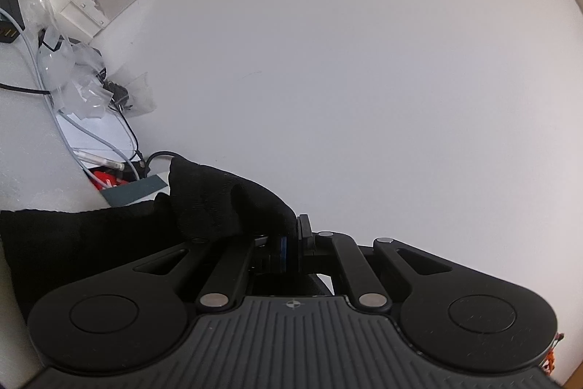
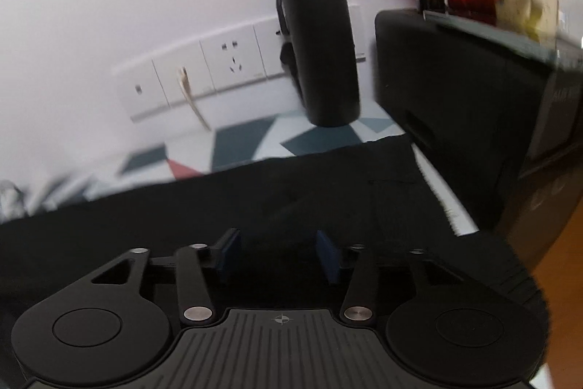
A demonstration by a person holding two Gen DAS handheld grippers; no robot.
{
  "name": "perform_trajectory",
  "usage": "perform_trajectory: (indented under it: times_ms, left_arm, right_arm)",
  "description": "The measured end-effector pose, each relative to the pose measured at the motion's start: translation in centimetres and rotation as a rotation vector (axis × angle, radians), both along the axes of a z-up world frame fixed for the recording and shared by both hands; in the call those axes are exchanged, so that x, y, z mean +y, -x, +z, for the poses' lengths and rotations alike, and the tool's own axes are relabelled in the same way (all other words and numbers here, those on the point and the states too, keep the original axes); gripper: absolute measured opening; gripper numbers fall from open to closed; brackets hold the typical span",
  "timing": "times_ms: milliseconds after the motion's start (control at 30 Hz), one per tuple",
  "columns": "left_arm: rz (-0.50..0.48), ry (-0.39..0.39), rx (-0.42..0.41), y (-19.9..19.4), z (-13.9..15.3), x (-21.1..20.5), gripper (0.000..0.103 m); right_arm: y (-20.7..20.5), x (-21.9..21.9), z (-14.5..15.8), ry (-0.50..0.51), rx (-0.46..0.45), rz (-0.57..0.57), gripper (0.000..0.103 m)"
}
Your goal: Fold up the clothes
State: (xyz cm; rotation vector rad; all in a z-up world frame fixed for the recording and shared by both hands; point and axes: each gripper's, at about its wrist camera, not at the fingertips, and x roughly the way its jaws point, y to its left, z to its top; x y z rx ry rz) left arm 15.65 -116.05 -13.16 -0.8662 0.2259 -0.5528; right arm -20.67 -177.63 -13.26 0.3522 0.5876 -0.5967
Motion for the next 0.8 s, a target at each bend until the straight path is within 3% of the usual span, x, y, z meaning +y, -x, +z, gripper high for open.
perform_trajectory:
  times_ms: [133, 167, 200, 267, 367, 433, 500, 600, 700, 800]
  left_arm:
    - [-0.006, 0.007, 0.013, -0.3, -0.2, 0.4, 0.005]
    - [-0.009, 0.009, 0.014, -0.3, -0.2, 0.5, 0.005]
    - [-0.012, 0.010, 0.015, -0.3, -0.2, 0.6, 0.005]
    - [-0.018, 0.014, 0.016, -0.2, -0.1, 0.7, 0.005]
    - [-0.026, 0.009, 0.015, -0.1, -0.2, 0.7, 0.005]
    - [-0.029, 0.009, 0.020, 0.0, -0.2, 0.8, 0.005]
    - [-0.029, 0.015, 0.029, 0.1, -0.2, 1.0, 0.005]
    - [-0.030, 0.023, 0.042, 0.4, -0.2, 1.4, 0.005]
    - [-0.031, 0.031, 0.055, 0.6, -0.2, 1.7, 0.005]
    - [-0.032, 0.040, 0.069, 0.9, -0.2, 2.0, 0.005]
  right_arm:
    - [-0.8, 1.6, -1.2, 0.110, 0.161, 0.053, 0.070]
    - [-0.8, 1.9, -1.5, 0.137, 0.192, 0.046, 0.076]
    - [-0.6, 2.1, -1.9, 0.153, 0.208, 0.036, 0.086]
    - [-0.1, 2.6, -2.6, 0.183, 0.237, 0.014, 0.097]
    - [0.0, 2.2, -3.6, 0.176, 0.222, 0.003, 0.095]
    - [-0.2, 1.9, -3.8, 0.170, 0.201, 0.003, 0.083]
    - [-0.5, 1.7, -3.8, 0.164, 0.181, 0.006, 0.048]
    - [-0.8, 1.7, -3.4, 0.159, 0.177, 0.031, 0.019]
    - [-0.3, 1.7, -2.7, 0.153, 0.142, 0.028, 0.006]
    - [2.2, 2.2, -0.4, 0.162, 0.000, -0.002, 0.005]
